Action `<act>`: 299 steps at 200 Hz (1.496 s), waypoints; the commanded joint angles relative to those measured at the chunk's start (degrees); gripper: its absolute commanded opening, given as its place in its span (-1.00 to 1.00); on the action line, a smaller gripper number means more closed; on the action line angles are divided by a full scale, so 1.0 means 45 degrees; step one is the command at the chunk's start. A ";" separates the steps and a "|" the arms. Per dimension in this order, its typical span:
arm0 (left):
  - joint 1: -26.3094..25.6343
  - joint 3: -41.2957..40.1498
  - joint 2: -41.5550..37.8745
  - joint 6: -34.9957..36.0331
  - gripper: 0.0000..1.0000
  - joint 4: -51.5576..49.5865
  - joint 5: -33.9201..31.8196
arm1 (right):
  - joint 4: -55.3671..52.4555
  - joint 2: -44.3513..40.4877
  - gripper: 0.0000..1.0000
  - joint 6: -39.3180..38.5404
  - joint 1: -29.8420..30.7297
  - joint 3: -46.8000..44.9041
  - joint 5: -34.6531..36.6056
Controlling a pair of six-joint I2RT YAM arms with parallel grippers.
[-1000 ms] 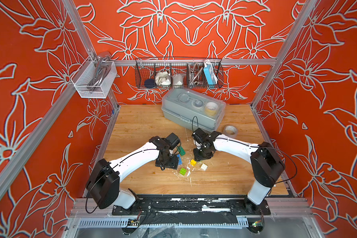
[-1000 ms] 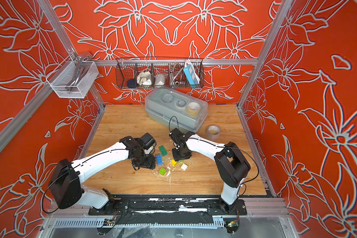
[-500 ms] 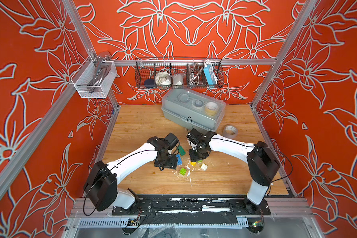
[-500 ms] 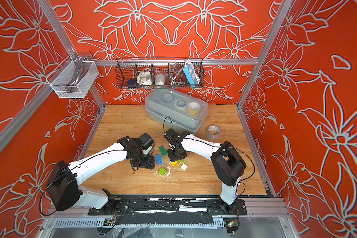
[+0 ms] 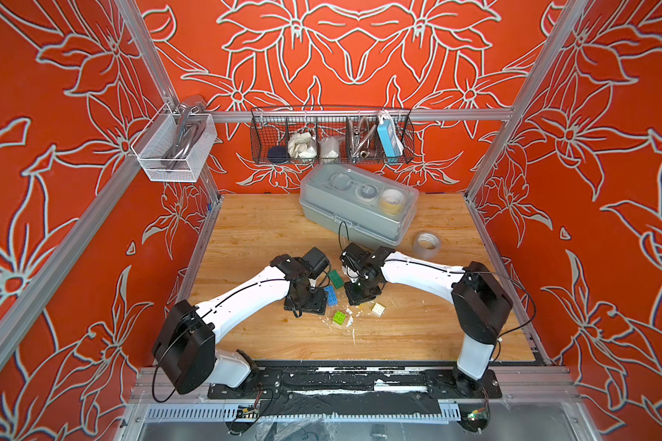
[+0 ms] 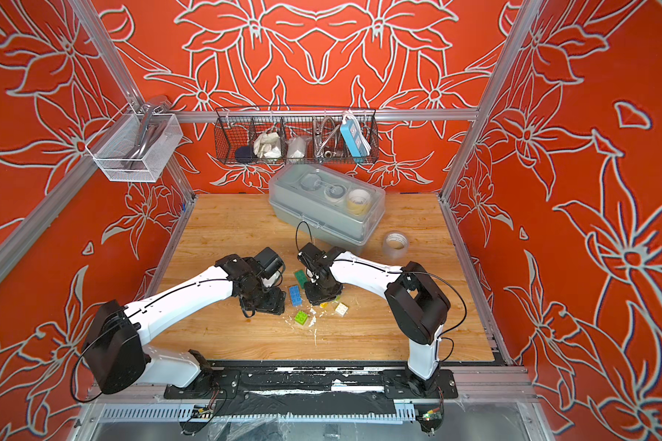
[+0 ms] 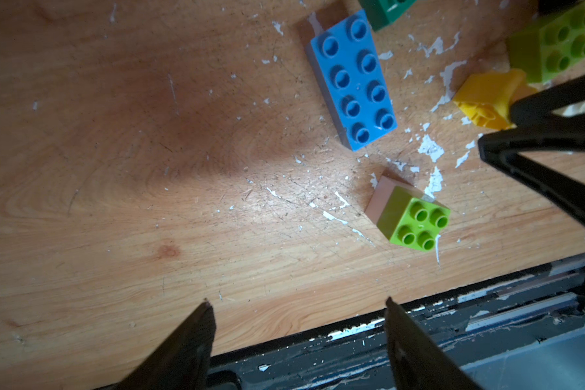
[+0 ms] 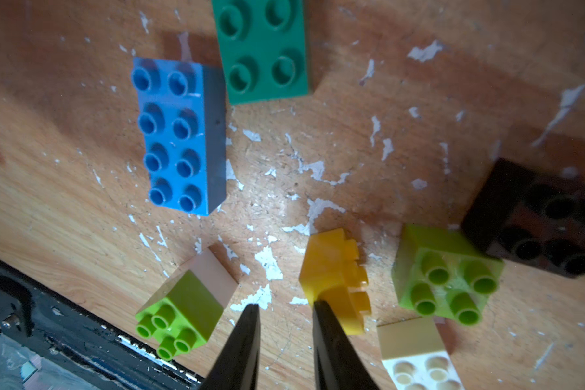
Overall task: Assemble a giraffe with lego
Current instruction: Pick up the lego brick from the center of the board.
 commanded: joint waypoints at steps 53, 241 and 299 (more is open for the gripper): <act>0.0145 -0.0195 -0.0369 -0.0119 0.56 -0.0092 0.0091 | -0.0448 -0.1202 -0.02 0.0388 -0.0435 -0.0604 0.1271; 0.0162 0.0042 -0.0253 0.0101 0.56 -0.0089 0.0210 | -0.0720 0.0346 0.05 -0.0294 -0.1167 -0.0239 0.2383; 0.0175 0.0020 -0.0255 0.0106 0.57 -0.0072 0.0210 | -0.0912 -0.0339 0.05 -0.0147 -0.1209 -0.0246 0.2760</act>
